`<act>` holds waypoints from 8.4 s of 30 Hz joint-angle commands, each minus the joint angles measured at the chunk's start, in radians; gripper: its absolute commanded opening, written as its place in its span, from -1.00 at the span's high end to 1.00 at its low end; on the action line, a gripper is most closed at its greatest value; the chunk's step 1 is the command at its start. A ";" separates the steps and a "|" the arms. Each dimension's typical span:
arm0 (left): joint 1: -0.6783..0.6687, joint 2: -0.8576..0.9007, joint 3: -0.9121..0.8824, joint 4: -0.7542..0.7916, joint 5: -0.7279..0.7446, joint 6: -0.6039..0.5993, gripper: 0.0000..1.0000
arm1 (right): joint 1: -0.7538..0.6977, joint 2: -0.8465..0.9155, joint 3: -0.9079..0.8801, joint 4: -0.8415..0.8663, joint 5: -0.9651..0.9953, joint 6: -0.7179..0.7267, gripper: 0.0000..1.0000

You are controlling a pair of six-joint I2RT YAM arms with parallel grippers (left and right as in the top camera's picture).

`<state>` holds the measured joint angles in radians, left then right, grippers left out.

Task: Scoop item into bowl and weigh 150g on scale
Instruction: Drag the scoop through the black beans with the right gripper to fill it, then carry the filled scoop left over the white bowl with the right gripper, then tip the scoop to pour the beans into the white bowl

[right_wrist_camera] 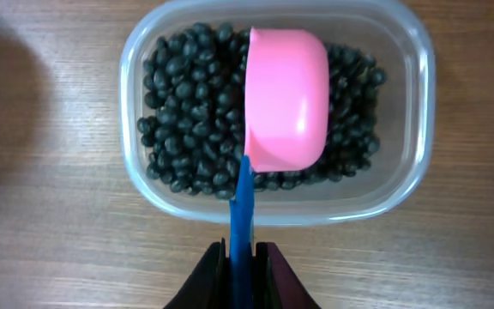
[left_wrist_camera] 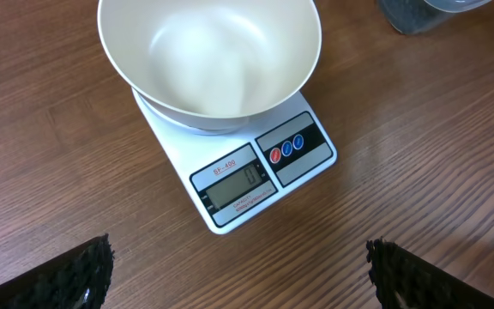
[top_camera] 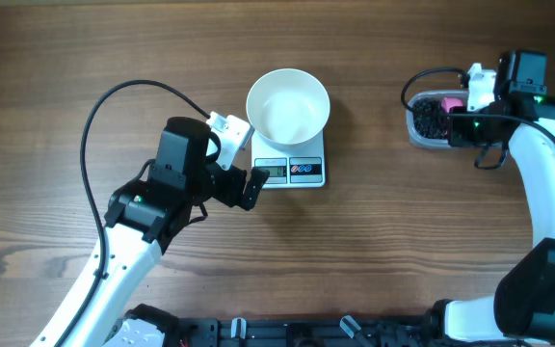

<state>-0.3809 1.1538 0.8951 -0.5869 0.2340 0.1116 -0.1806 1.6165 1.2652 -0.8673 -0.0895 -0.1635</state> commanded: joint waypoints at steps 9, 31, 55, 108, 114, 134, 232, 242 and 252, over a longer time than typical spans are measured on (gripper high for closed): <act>-0.003 0.008 -0.005 -0.001 0.009 0.015 -1.00 | -0.030 0.020 -0.030 0.001 -0.198 -0.020 0.91; -0.003 0.008 -0.005 -0.001 0.009 0.015 -1.00 | -0.134 0.020 -0.054 -0.004 -0.328 -0.021 0.91; -0.003 0.008 -0.005 0.000 0.009 0.015 -1.00 | -0.134 0.021 -0.098 0.021 -0.432 0.008 0.91; -0.003 0.008 -0.005 0.000 0.009 0.015 -1.00 | -0.285 0.048 -0.145 0.062 -0.659 0.018 0.92; -0.003 0.008 -0.005 -0.001 0.009 0.015 -1.00 | -0.298 0.049 -0.145 0.063 -0.660 0.035 0.91; -0.003 0.008 -0.005 0.000 0.009 0.015 -1.00 | -0.298 0.049 -0.146 0.051 -0.724 0.089 0.91; -0.003 0.008 -0.005 -0.001 0.009 0.015 -1.00 | 0.394 -0.076 -0.098 0.407 -0.658 0.266 0.91; -0.003 0.008 -0.005 -0.001 0.009 0.015 -1.00 | 0.482 -0.076 -0.098 0.455 -0.446 0.127 0.91; -0.003 0.008 -0.005 -0.001 0.009 0.015 -1.00 | 0.543 -0.076 -0.098 0.465 -0.292 -0.040 0.91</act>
<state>-0.3809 1.1538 0.8951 -0.5869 0.2340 0.1120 0.3431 1.5562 1.1454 -0.4099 -0.4931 -0.1123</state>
